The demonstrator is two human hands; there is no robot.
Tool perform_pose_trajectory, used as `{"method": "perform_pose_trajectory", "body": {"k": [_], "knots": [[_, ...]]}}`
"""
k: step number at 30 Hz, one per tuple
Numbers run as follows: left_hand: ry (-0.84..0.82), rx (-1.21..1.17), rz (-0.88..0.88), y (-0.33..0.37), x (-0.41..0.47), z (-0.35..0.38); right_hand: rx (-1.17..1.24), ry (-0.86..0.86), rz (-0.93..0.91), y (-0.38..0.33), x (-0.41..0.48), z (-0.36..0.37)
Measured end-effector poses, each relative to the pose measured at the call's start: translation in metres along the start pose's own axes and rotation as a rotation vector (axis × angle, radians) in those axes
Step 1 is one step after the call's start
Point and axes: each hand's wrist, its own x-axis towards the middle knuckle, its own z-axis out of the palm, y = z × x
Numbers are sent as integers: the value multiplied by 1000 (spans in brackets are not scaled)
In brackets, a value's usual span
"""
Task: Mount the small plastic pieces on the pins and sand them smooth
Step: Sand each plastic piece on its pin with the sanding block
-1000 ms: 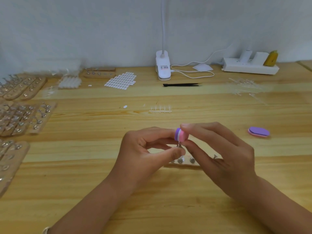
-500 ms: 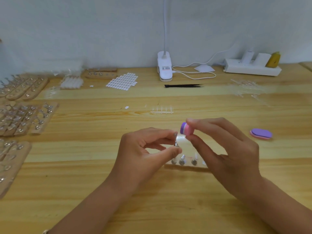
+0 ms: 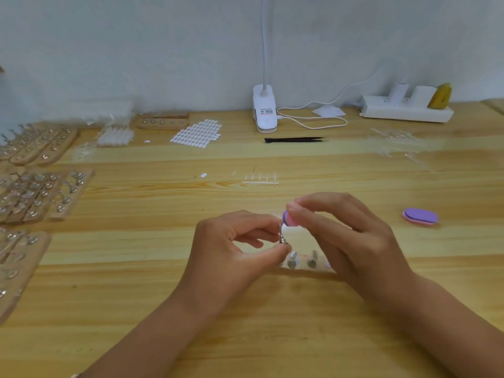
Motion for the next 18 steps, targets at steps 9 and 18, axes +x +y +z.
{"method": "perform_pose_trajectory", "body": {"k": [9, 18], "knots": [[0, -7, -14, 4, 1, -1, 20, 32, 15, 1, 1, 3], [-59, -53, -27, 4, 1, -2, 50, 99, 72, 4, 0, 2]]}}
